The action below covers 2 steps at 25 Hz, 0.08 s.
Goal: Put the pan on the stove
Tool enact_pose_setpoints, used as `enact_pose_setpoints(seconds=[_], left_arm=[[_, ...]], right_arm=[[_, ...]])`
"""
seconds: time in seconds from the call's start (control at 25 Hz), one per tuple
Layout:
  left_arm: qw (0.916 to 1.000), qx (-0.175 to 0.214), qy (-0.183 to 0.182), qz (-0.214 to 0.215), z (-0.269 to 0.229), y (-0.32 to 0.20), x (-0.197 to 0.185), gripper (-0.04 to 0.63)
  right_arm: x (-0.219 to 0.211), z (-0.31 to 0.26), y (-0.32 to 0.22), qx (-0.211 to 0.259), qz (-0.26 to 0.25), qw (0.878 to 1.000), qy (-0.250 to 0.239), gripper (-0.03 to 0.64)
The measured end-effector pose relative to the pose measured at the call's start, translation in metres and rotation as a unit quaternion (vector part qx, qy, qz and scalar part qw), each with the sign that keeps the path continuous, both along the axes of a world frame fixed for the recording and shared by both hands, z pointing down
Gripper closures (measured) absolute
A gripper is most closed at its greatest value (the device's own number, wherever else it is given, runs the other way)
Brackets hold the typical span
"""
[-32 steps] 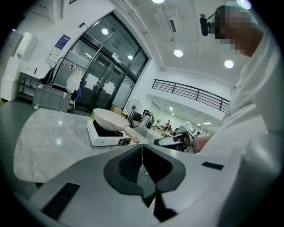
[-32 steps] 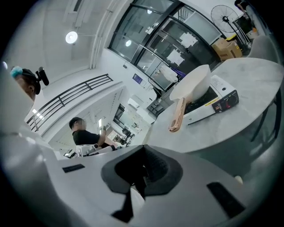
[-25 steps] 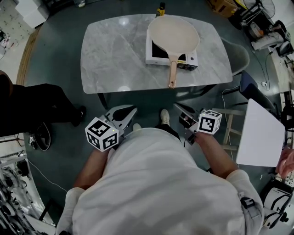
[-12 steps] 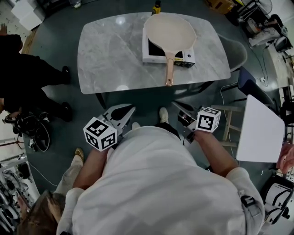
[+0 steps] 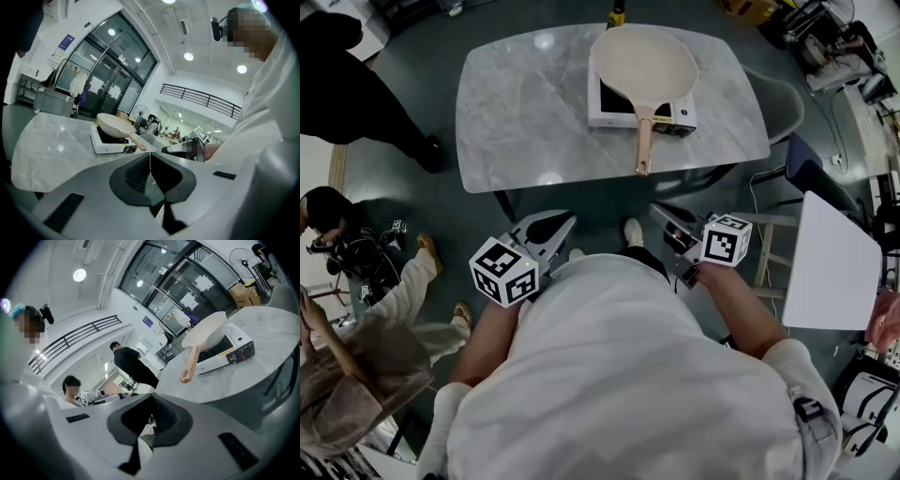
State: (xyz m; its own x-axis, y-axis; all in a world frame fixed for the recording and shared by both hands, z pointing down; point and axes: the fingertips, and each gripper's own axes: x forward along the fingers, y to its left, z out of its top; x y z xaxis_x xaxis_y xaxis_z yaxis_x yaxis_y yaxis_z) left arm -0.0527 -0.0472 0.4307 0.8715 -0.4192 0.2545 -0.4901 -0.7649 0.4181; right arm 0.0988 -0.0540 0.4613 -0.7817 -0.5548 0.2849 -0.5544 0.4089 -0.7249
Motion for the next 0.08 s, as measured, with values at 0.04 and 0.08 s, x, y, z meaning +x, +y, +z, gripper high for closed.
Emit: enact_pose_setpoints(seconds=[0.04, 0.08], left_arm=[[1.0, 0.0, 0.0, 0.0, 0.0001, -0.0002, 0.0003, 0.575], [1.0, 0.0, 0.001, 0.0, 0.0002, -0.0003, 0.0007, 0.575]], right_arm=[[0.001, 0.0, -0.0005, 0.001, 0.0, 1.0, 0.001, 0.612], [0.0021, 0.0001, -0.0011, 0.002, 0.0, 1.0, 0.003, 0.612]])
